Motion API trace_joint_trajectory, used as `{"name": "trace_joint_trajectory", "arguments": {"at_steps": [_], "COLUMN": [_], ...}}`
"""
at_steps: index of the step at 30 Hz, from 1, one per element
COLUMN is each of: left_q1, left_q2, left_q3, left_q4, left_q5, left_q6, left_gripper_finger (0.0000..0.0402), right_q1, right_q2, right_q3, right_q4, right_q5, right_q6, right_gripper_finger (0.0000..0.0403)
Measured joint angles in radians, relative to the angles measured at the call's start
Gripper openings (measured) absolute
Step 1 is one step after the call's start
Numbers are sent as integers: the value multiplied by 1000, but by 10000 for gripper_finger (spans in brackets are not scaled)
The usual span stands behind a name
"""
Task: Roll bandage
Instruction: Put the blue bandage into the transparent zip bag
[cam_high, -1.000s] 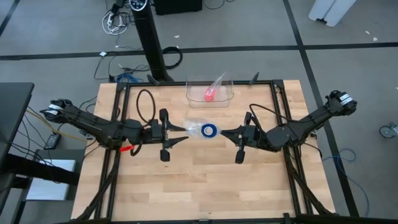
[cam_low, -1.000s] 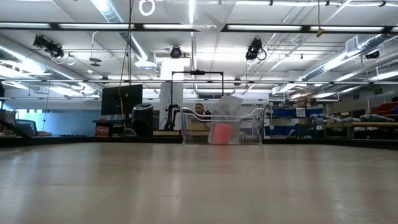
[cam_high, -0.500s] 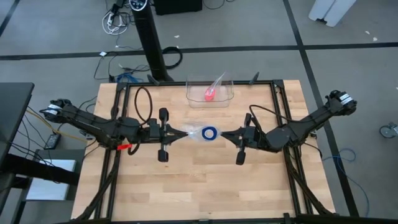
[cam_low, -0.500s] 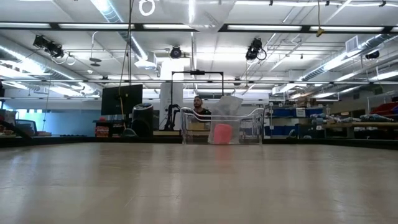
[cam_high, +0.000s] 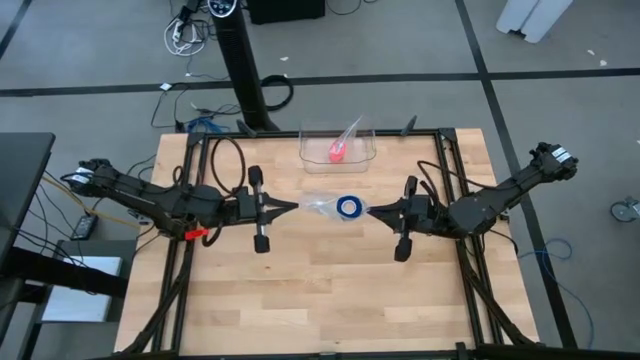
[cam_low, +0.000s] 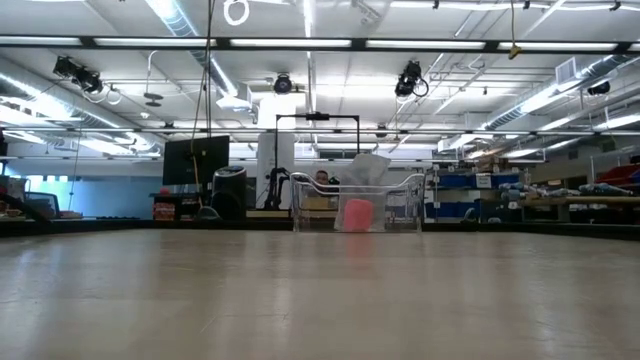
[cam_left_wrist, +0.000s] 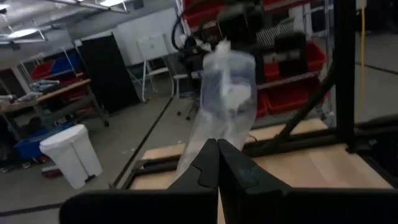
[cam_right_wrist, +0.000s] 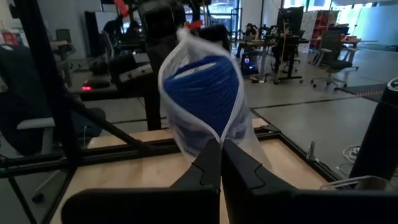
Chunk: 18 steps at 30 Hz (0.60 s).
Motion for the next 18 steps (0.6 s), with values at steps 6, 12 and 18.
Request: {"name": "trace_joint_trajectory", "arguments": {"at_steps": [6,12,18], "left_q1": [0,0,0], "left_q2": [20,19,62], "left_q3": [13,14,15], "left_q4": [-20,10,76], "left_q5": [3,94,115], "left_q6": [-62,-128,-133], "left_gripper_finger": [24,108,179], "right_q1": [-2,-12,-28], "right_q2": [3,3,4], "right_q3": [0,0,0], "right_q4": [-42,-53,-65], "right_q5": [-16,-45,-50], "right_q6": [26,31,32], "right_gripper_finger": [0,0,0]}}
